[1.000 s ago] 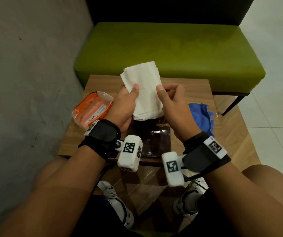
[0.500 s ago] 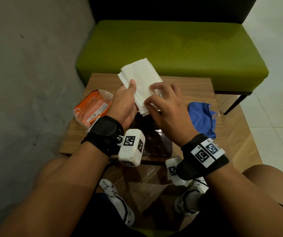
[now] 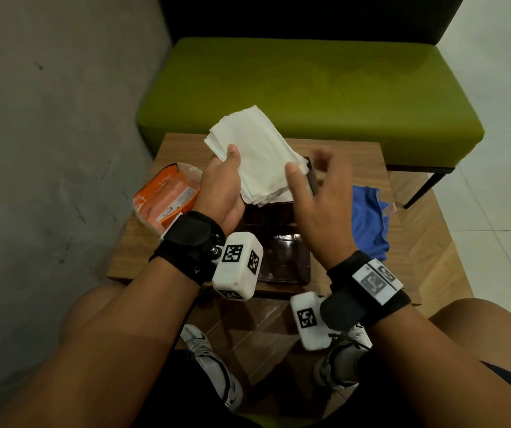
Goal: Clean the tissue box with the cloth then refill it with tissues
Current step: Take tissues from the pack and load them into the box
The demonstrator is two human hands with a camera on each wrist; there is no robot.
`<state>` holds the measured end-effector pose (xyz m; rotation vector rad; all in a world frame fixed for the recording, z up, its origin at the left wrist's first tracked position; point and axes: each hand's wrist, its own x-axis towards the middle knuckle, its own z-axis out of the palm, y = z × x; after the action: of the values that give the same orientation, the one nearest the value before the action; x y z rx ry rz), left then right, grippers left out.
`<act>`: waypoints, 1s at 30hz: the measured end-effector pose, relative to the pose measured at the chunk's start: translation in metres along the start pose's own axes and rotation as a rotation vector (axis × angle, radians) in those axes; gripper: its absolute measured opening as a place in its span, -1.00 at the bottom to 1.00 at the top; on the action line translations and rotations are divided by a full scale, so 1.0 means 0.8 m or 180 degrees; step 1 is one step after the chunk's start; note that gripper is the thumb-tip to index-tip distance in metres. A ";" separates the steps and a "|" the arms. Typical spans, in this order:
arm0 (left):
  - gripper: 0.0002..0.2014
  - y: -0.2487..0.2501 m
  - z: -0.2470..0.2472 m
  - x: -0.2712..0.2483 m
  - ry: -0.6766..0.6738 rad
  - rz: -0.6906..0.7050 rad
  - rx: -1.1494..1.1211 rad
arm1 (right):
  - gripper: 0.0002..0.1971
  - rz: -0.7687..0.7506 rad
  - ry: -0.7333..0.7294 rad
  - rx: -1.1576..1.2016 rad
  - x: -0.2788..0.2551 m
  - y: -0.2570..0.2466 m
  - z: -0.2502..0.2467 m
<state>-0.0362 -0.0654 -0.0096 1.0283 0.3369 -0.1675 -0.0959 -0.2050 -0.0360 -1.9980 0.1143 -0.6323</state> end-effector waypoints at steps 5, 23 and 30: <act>-0.60 -0.014 0.003 -0.004 -0.0089 0.0030 -0.0238 | -0.54 0.2235 -0.1209 0.1979 0.003 -0.011 0.012; -0.68 0.019 0.005 -0.026 -0.0299 0.0357 0.1400 | -0.78 0.0140 -0.0019 0.0352 0.026 -0.033 0.004; -0.50 0.016 -0.011 -0.037 -0.0770 -0.0037 0.0786 | -0.74 -0.0149 -0.1315 0.0225 0.025 -0.040 0.006</act>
<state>-0.0616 -0.0516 0.0070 1.2355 0.1033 -0.3473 -0.0822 -0.1922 -0.0025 -2.0246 -0.2020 -0.2385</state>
